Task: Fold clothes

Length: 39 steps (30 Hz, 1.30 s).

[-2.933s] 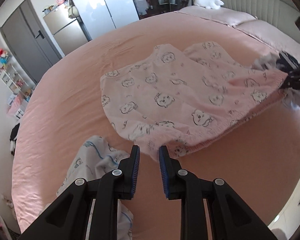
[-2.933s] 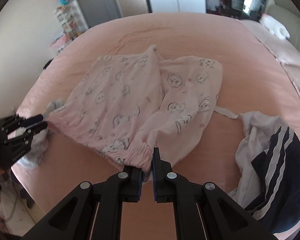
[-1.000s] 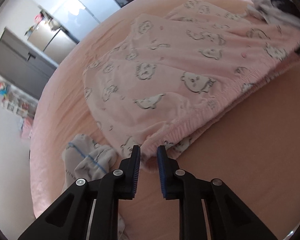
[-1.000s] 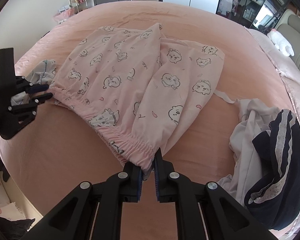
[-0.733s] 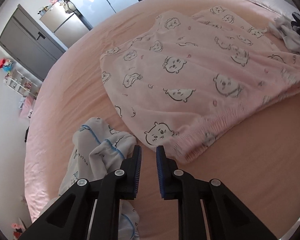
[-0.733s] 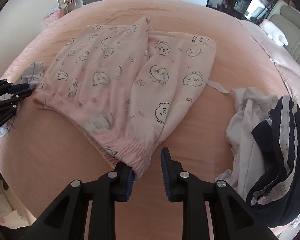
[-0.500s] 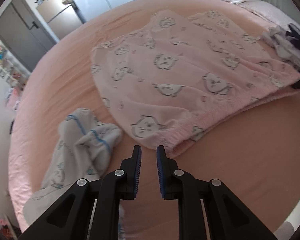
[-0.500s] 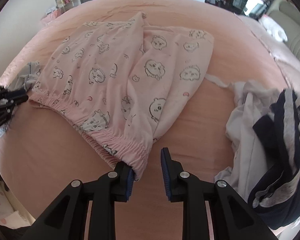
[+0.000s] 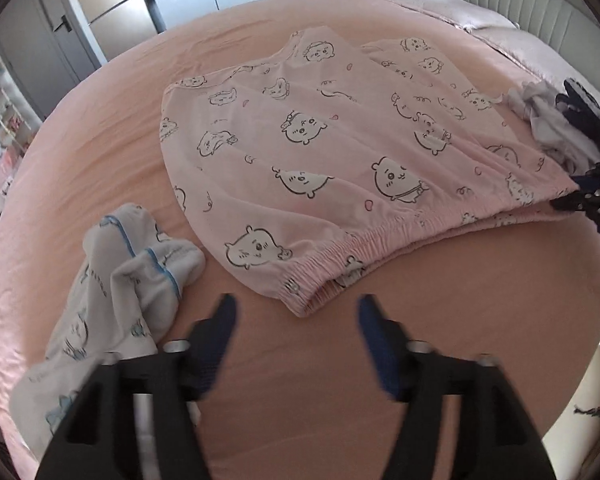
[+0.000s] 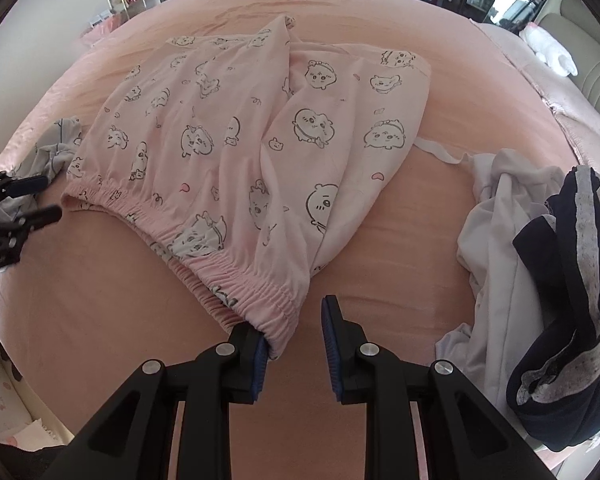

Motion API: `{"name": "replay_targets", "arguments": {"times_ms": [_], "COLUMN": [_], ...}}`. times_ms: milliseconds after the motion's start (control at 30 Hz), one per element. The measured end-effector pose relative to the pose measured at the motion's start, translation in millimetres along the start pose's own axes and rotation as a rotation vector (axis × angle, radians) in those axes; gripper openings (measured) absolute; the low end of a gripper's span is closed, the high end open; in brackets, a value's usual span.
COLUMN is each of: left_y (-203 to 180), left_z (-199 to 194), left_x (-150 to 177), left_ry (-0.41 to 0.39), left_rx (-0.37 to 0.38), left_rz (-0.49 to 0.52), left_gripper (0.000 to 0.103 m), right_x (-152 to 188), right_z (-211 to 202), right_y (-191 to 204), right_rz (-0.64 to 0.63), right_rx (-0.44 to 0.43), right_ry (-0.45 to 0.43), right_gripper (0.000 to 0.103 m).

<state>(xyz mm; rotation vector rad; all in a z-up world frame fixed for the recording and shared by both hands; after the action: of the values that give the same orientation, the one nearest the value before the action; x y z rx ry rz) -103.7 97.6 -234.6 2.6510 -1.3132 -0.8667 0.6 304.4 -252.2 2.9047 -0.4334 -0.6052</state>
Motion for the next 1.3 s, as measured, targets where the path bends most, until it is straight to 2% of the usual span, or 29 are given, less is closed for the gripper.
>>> {"name": "replay_targets", "arguments": {"times_ms": [133,233,367,500,633,833,1000,1200,1233,1267,1300], "left_y": [-2,-8,-18,-24,-16,-4,-10,-12,-12,-13,-13], "left_z": [3,13,25,17,20,30,30,31,32,32,32], "left_x": [-9,-18,-20,-11,-3,-8,-24,-26,-26,-27,-27], "left_ry": [-0.075,-0.074,-0.06,-0.06,-0.086,-0.035,-0.05,-0.055,-0.055,-0.056,-0.057], "left_rx": [-0.134,-0.145,-0.176,-0.151,-0.278,-0.227,-0.208,-0.22,-0.222,-0.224,-0.226], "left_rz": [0.079,0.091,0.156,0.205,0.306,0.191,0.16,0.153,0.151,0.15,0.149], "left_gripper": [0.069,0.069,0.069,0.069,0.069,0.069,0.068,0.068,0.067,0.049,0.021], "right_x": [-4,-7,-9,-7,-7,-8,-7,-6,-6,-6,-5], "right_z": [2,2,1,0,-2,-3,-3,2,3,4,5], "right_y": [-2,-1,2,6,0,-4,-2,-2,-2,-2,-3], "right_rz": [0.011,0.02,0.023,0.022,0.029,0.051,0.064,0.066,0.064,0.063,0.061], "right_rx": [0.007,0.007,0.0,-0.012,0.004,0.007,-0.002,-0.004,0.002,0.007,0.013], "right_ry": [0.0,-0.004,-0.008,-0.016,-0.024,-0.032,-0.035,-0.029,-0.028,-0.028,-0.028], "right_gripper": [0.023,0.023,0.023,0.023,0.023,0.023,0.023,0.023,0.023,0.023,0.023]}}
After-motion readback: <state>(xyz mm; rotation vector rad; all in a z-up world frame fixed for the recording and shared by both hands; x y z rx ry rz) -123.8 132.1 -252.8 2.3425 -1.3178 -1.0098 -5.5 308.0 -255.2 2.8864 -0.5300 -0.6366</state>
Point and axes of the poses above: each gripper's, at about its wrist camera, not at the fingertips, and z roughly the way its jaws point, y to its left, x to its underside, the point moved 8 cm from there along z, roughly the way its jaws point, and after that the axes turned 12 degrees about -x, right-handed, at the moved point
